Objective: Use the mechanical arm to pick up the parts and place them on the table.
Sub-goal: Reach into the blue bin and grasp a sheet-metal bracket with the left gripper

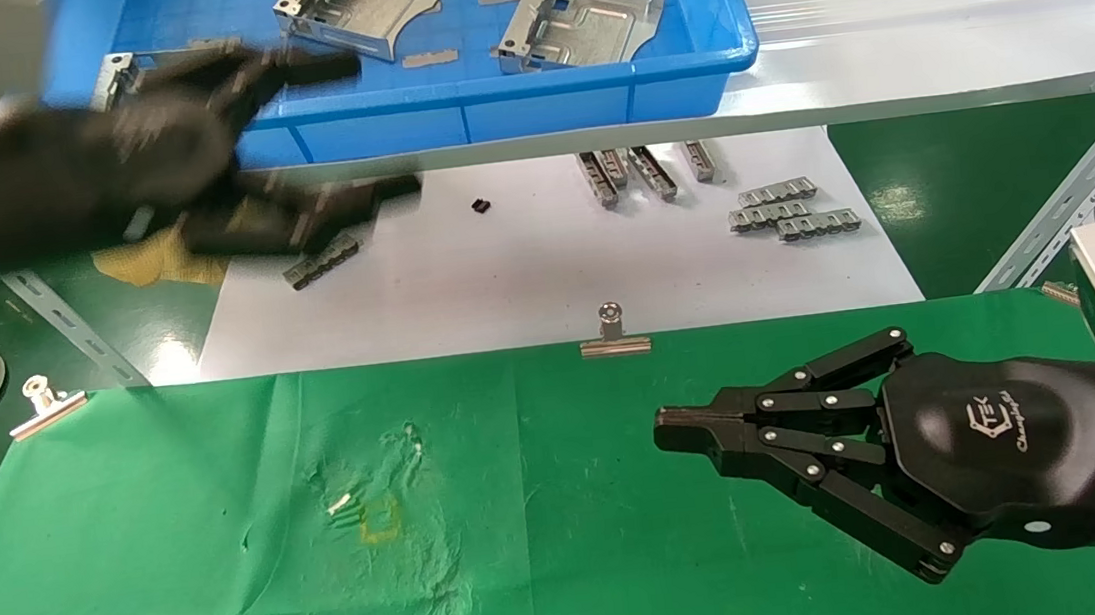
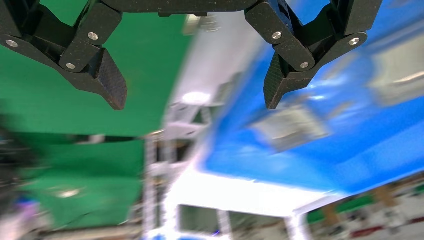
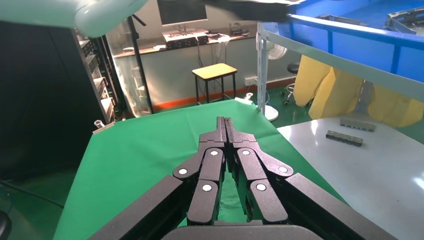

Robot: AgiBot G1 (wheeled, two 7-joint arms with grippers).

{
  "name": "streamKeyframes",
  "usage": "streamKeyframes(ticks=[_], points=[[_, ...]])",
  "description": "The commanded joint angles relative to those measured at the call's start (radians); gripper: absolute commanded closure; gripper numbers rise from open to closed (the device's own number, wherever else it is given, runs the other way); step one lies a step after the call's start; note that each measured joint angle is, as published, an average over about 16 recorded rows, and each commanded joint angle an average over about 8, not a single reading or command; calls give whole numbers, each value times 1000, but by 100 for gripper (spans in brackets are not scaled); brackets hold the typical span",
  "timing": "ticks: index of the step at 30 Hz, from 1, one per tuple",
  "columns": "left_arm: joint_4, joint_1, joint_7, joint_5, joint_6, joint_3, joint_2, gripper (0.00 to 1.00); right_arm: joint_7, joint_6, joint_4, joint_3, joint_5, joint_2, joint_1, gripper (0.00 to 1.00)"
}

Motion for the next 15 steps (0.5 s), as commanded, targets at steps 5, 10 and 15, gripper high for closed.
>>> streamKeyframes(ticks=[5, 10, 15], points=[[318, -204, 47, 141, -155, 58, 160, 0, 0, 0, 0, 0, 0, 0, 0, 100], [524, -293, 83, 202, -375, 75, 273, 0, 0, 0, 0, 0, 0, 0, 0, 100], [645, -339, 102, 237, -534, 90, 349, 30, 0, 0, 0, 0, 0, 0, 0, 100]])
